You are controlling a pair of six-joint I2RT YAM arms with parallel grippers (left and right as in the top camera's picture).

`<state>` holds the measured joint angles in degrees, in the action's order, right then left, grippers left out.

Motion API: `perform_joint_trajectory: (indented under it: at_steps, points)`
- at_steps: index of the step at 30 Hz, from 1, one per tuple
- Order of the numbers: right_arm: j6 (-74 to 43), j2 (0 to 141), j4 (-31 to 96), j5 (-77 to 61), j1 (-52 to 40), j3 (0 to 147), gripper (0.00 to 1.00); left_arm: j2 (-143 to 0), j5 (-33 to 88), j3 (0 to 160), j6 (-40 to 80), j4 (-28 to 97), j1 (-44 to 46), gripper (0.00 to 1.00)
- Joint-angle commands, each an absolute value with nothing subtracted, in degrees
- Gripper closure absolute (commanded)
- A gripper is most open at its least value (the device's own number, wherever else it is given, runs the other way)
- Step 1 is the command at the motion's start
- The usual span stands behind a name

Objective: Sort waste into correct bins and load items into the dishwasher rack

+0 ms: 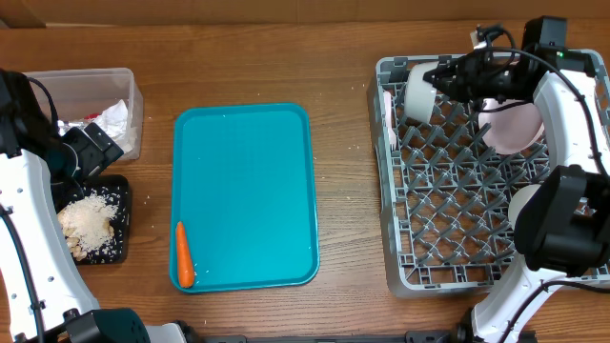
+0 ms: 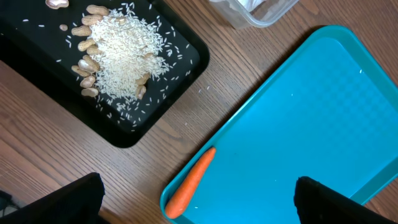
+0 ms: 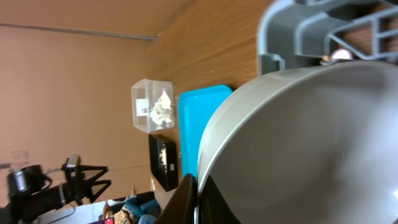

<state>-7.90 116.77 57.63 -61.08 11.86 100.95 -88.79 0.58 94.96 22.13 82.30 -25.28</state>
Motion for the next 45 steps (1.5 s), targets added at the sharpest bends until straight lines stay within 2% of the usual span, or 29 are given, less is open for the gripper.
perform_joint_trajectory:
  at_steps: [1,6,11,14,17,29,40,45]
  points:
    - [-7.88,116.42,56.31,-59.61,11.60,99.07,0.96,-88.77,-0.03,94.91,22.52,82.26,-25.47,0.00]
    - [-7.90,118.63,55.27,-62.17,11.60,98.52,0.96,-88.77,-0.03,94.91,22.50,82.26,-25.47,0.00]
    - [-11.03,119.02,49.47,-78.63,11.60,98.61,0.96,-88.77,-0.03,94.91,22.50,82.26,-25.47,0.00]
    - [-16.64,119.02,44.31,-82.54,11.60,98.65,0.96,-88.77,-0.03,94.91,22.50,82.26,-25.47,0.00]
    - [-18.09,119.02,43.62,-79.85,11.60,98.65,0.96,-88.77,-0.03,94.91,22.50,82.26,-25.47,0.00]
    - [-18.09,119.02,50.28,-54.92,11.66,98.65,0.96,-88.77,-0.03,94.91,22.52,82.26,-25.47,0.00]
    - [-19.84,119.02,50.52,-50.30,13.15,98.65,0.96,-88.77,-0.03,94.91,22.50,82.26,-25.47,0.00]
    - [-19.77,119.02,52.05,-49.23,14.94,98.70,0.92,-88.77,-0.03,94.91,22.50,82.26,-25.47,0.00]
